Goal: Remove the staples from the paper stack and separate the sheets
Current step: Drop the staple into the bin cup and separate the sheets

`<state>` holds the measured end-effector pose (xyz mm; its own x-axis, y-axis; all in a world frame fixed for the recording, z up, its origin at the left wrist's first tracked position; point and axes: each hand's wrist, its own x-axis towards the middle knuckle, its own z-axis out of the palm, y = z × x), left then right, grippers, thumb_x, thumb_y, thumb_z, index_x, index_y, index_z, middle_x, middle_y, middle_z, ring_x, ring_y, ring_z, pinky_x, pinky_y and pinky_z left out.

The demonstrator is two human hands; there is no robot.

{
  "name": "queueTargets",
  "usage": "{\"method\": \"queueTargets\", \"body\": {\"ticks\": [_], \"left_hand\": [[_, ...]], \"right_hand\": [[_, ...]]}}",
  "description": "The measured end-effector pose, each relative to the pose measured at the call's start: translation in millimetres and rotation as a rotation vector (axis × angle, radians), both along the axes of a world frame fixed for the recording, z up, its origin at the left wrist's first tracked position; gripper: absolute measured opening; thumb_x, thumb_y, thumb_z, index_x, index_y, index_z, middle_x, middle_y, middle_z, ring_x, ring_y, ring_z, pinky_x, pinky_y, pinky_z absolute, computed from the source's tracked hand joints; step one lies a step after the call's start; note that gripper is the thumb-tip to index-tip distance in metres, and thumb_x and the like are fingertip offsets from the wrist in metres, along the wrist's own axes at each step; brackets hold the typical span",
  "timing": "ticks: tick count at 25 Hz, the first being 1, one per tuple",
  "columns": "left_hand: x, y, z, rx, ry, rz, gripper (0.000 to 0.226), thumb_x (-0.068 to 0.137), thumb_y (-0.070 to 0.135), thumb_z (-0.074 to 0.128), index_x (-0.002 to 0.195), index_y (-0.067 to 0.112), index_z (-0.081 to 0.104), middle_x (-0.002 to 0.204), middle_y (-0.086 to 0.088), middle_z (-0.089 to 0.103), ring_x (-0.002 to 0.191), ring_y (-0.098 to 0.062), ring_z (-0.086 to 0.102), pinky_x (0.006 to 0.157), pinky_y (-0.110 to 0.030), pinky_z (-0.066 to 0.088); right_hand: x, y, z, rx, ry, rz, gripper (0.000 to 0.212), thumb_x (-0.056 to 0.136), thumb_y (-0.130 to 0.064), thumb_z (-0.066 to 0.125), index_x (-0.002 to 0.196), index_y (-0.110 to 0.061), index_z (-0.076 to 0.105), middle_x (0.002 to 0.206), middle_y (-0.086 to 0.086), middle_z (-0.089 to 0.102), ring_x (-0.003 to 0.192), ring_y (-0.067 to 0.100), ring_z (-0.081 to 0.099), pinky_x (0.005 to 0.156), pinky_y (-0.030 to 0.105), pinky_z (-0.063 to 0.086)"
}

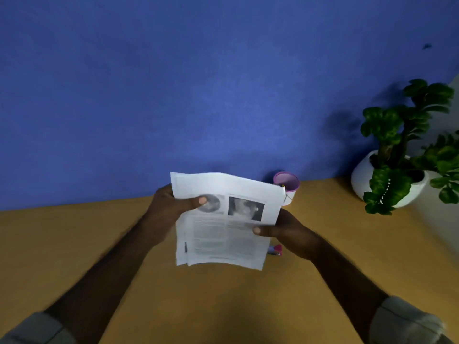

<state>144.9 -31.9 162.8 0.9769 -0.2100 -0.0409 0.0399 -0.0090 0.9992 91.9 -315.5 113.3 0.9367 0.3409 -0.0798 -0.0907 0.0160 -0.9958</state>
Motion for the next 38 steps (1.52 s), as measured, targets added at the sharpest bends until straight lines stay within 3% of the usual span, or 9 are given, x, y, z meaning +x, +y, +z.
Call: {"method": "queueTargets", "body": {"ticks": [6,9,14,17,22,27,29,33,38], "left_hand": [[-16,-11,9,-0.224,0.018,0.033,0.038,0.084,0.016,0.072,0.121,0.009,0.069,0.121,-0.009,0.073,0.113,-0.027,0.070,0.085,-0.032,0.058],[-30,-13,2,-0.251,-0.015,0.107,0.035,0.082,0.016,0.072,0.117,0.011,0.071,0.119,-0.008,0.075,0.110,-0.022,0.071,0.089,-0.033,0.058],[-58,-29,-49,-0.019,0.083,0.197,0.021,0.078,0.011,0.081,0.095,0.023,0.077,0.093,0.007,0.080,0.098,-0.020,0.074,0.080,-0.033,0.061],[-64,-40,-74,0.084,0.098,0.237,0.019,0.083,0.007,0.079,0.096,0.021,0.077,0.095,0.001,0.079,0.097,-0.023,0.074,0.090,-0.047,0.059],[-59,-39,-74,0.014,0.122,0.343,0.010,0.086,0.010,0.077,0.091,0.018,0.076,0.087,0.004,0.078,0.096,-0.028,0.073,0.080,-0.038,0.058],[-28,-10,-67,-0.406,0.113,0.302,0.041,0.096,0.016,0.066,0.135,0.006,0.059,0.136,-0.013,0.064,0.126,-0.031,0.061,0.104,-0.049,0.051],[-22,-11,-65,-0.573,0.211,0.257,0.048,0.097,0.019,0.063,0.142,0.004,0.052,0.144,-0.015,0.057,0.133,-0.033,0.055,0.104,-0.046,0.052],[-24,-24,-60,-0.702,0.392,0.248,0.039,0.102,0.019,0.056,0.138,0.004,0.056,0.137,-0.014,0.064,0.129,-0.028,0.060,0.106,-0.044,0.049],[-22,-8,-68,-0.552,0.534,0.373,0.019,0.094,0.009,0.063,0.113,0.007,0.068,0.110,-0.011,0.076,0.096,-0.024,0.074,0.083,-0.035,0.062]], "right_hand": [[10,23,23,-0.040,-0.079,-0.285,0.027,0.085,-0.004,0.070,0.112,-0.001,0.069,0.110,0.015,0.073,0.100,0.034,0.070,0.090,0.056,0.054],[-4,31,16,-0.011,-0.126,-0.391,0.020,0.085,-0.001,0.069,0.103,-0.008,0.074,0.101,0.008,0.076,0.092,0.025,0.073,0.082,0.043,0.060],[-39,33,-41,-0.201,-0.047,-0.393,0.031,0.081,-0.001,0.074,0.094,-0.028,0.069,0.096,-0.005,0.073,0.093,0.018,0.072,0.072,0.028,0.061],[-48,33,-57,-0.232,-0.041,-0.411,0.025,0.085,-0.006,0.072,0.100,-0.025,0.065,0.097,-0.005,0.071,0.089,0.010,0.071,0.068,0.020,0.058],[-44,23,-55,-0.267,0.011,-0.427,0.027,0.083,-0.012,0.075,0.109,-0.017,0.068,0.097,-0.013,0.070,0.089,0.005,0.068,0.067,0.013,0.055],[-28,14,-41,-0.017,0.193,-0.567,0.064,0.069,-0.033,0.087,0.124,-0.012,0.060,0.102,0.001,0.071,0.076,0.008,0.067,0.061,0.025,0.055],[-20,20,-41,0.184,0.398,-0.470,0.092,0.064,-0.041,0.088,0.138,-0.005,0.046,0.116,0.010,0.069,0.096,0.023,0.070,0.079,0.042,0.059],[-12,33,-27,0.514,0.485,-0.218,0.045,0.092,-0.017,0.060,0.136,-0.008,0.052,0.134,0.018,0.060,0.123,0.037,0.057,0.106,0.055,0.043],[-1,16,-33,0.349,0.451,-0.292,0.044,0.087,-0.001,0.061,0.130,-0.010,0.057,0.126,0.014,0.066,0.116,0.036,0.062,0.099,0.060,0.046]]}}
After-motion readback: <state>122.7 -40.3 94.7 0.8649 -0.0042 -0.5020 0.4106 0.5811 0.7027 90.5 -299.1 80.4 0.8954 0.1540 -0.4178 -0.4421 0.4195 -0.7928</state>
